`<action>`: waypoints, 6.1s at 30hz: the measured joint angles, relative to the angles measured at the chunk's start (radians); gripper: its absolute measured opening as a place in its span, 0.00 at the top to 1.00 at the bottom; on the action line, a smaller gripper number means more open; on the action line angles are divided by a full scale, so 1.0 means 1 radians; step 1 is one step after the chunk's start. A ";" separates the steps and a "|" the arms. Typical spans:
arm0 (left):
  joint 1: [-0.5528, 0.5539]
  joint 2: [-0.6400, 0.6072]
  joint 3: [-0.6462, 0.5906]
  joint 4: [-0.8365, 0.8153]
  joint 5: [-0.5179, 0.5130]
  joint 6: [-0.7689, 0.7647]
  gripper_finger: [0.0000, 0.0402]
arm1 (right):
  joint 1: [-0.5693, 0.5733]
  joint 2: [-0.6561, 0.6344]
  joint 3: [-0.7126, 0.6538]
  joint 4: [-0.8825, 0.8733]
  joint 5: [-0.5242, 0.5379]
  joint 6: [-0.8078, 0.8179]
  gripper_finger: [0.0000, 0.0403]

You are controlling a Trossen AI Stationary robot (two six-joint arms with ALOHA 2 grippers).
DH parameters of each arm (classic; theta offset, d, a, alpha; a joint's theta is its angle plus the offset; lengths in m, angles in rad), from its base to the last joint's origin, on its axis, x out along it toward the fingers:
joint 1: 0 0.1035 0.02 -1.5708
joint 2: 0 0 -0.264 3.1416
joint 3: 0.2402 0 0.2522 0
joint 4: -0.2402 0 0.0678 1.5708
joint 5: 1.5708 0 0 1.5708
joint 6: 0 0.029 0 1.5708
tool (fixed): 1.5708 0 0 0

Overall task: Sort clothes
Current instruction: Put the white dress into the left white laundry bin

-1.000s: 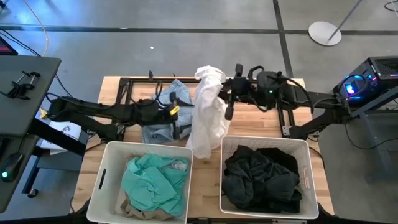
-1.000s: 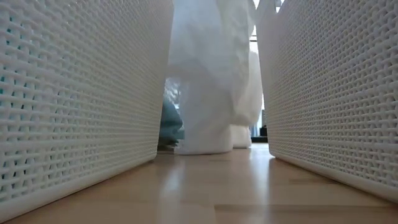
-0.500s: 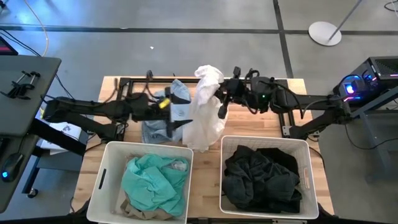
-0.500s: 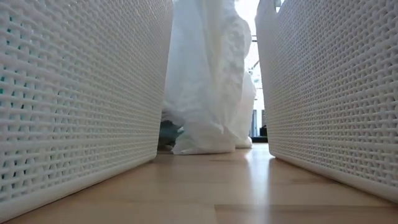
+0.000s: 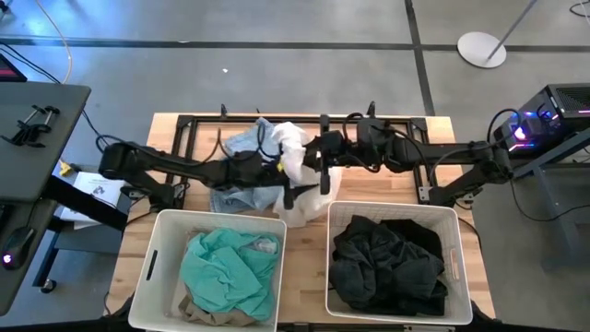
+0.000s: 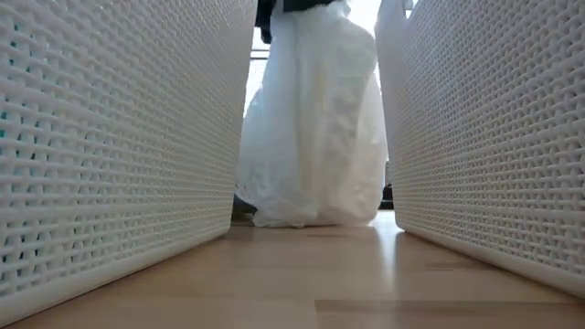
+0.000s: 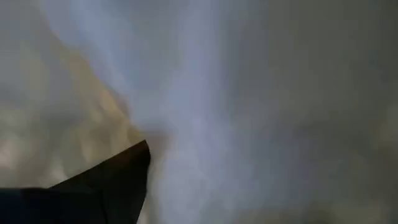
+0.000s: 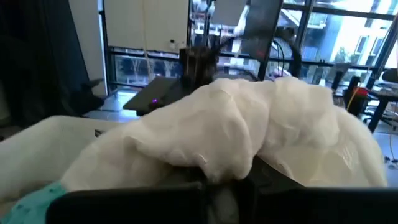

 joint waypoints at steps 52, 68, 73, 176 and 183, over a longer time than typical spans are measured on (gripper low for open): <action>-0.416 -0.430 0.893 -0.759 0.424 -0.174 1.00 | 0.292 -0.033 0.002 -1.083 0.906 0.645 0.36; -0.639 -0.326 0.744 -1.754 -0.305 -0.435 0.99 | 0.344 0.021 0.002 -1.113 0.957 0.681 0.36; -0.685 -0.326 0.437 -1.718 -0.186 -0.670 0.99 | 0.357 0.021 0.002 -1.110 0.961 0.684 0.36; -0.430 -0.581 -0.133 -1.276 0.359 -1.514 0.74 | 0.354 0.021 0.002 -0.970 1.017 0.522 0.36; -0.422 -0.556 -0.137 -1.265 0.515 -1.468 0.59 | 0.347 0.021 0.002 -0.969 1.017 0.532 0.36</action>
